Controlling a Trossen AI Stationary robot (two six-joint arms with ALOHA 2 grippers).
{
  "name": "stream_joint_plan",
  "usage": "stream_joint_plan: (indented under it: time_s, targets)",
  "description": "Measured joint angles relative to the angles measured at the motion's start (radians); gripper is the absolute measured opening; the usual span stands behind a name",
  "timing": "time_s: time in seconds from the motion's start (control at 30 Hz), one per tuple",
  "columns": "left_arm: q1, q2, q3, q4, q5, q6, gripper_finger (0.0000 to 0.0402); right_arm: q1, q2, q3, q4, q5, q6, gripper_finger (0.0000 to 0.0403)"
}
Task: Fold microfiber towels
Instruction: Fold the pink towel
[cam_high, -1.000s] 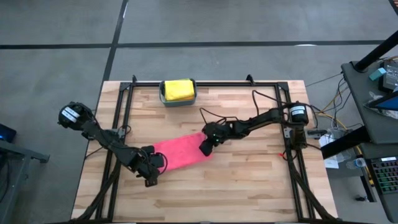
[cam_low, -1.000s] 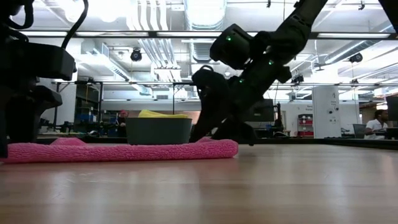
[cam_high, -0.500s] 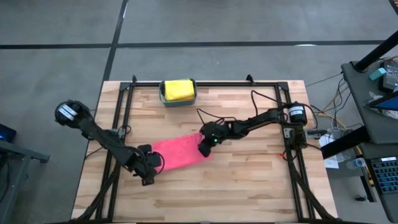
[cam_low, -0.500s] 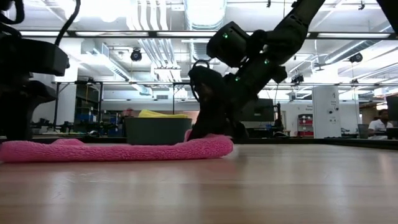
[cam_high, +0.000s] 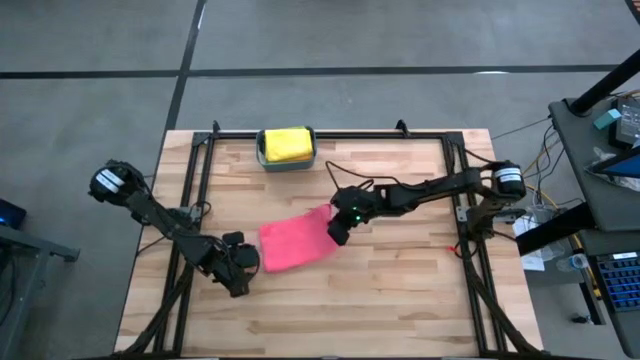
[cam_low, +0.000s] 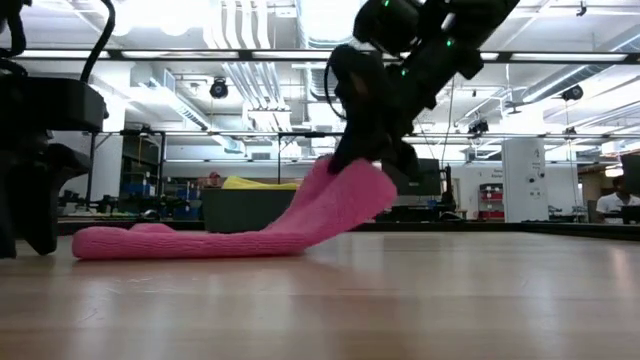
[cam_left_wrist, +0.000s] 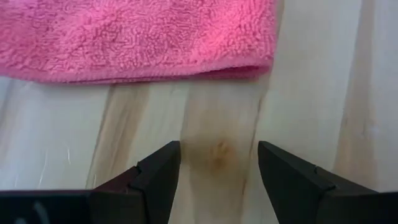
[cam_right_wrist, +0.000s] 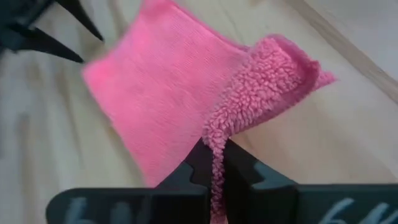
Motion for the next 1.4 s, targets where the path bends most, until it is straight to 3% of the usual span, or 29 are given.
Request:
stream_joint_plan:
  time_s: [0.37, 0.8, 1.07, 1.23, 1.4]
  targets:
    - [0.001, 0.004, -0.048, 0.113, -0.11, 0.001, 0.0202, 0.067, 0.103, 0.052, 0.333, -0.005, 0.105, 0.0009]
    - [0.002, 0.023, -0.056, 0.185, -0.156, 0.004, 0.0203, 0.081, 0.399, 0.366, 0.329, 0.035, 0.089, 0.0009]
    - [0.001, 0.053, -0.056, 0.216, -0.164, 0.01, 0.0203, 0.075, 0.51, 0.476, 0.274, 0.035, 0.087, 0.0012]
    - [0.001, 0.054, -0.056, 0.222, -0.168, 0.01, 0.0203, 0.074, 0.525, 0.495, 0.247, 0.036, 0.038, 0.0036]
    - [0.002, 0.054, -0.056, 0.225, -0.171, 0.01, 0.0203, 0.074, 0.525, 0.497, 0.23, 0.036, 0.022, 0.0089]
